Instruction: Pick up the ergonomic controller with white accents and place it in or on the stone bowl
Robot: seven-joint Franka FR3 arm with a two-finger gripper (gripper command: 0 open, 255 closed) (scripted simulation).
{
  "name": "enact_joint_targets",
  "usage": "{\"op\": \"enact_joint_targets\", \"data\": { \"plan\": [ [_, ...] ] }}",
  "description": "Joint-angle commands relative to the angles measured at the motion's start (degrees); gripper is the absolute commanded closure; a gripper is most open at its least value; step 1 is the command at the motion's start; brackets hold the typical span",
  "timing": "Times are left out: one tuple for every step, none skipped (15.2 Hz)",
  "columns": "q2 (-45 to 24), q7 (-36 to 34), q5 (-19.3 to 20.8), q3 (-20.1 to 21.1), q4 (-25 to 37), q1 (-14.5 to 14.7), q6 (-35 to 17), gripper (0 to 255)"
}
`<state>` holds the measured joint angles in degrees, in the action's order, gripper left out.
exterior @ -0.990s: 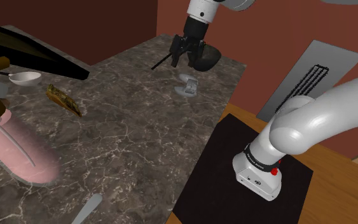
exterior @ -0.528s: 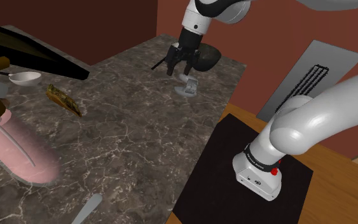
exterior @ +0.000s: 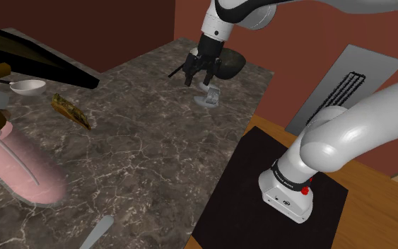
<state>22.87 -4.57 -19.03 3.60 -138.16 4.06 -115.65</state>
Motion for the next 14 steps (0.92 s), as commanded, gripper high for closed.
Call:
{"op": "enact_joint_targets", "data": {
  "plan": [
    [0.0, 0.0, 0.0, 0.0, 0.0, 0.0, 0.0, 255],
    [0.0, 0.0, 0.0, 0.0, 0.0, 0.0, 0.0, 255],
    [0.0, 0.0, 0.0, 0.0, 0.0, 0.0, 0.0, 255],
    [0.0, 0.0, 0.0, 0.0, 0.0, 0.0, 0.0, 255],
    [0.0, 0.0, 0.0, 0.0, 0.0, 0.0, 0.0, 255],
    [0.0, 0.0, 0.0, 0.0, 0.0, 0.0, 0.0, 255],
    [0.0, 0.0, 0.0, 0.0, 0.0, 0.0, 0.0, 255],
    [0.0, 0.0, 0.0, 0.0, 0.0, 0.0, 0.0, 255],
    [0.0, 0.0, 0.0, 0.0, 0.0, 0.0, 0.0, 255],
    [0.0, 0.0, 0.0, 0.0, 0.0, 0.0, 0.0, 255],
    [0.0, 0.0, 0.0, 0.0, 0.0, 0.0, 0.0, 0],
    [0.5, -3.0, 1.7, 0.5, -0.9, -1.2, -0.5, 0],
    [1.1, -6.0, 3.5, 1.0, -1.7, -2.5, -1.0, 0],
    [1.7, -9.1, 5.2, 1.6, -2.6, -3.8, -1.3, 0]
  ]
}}
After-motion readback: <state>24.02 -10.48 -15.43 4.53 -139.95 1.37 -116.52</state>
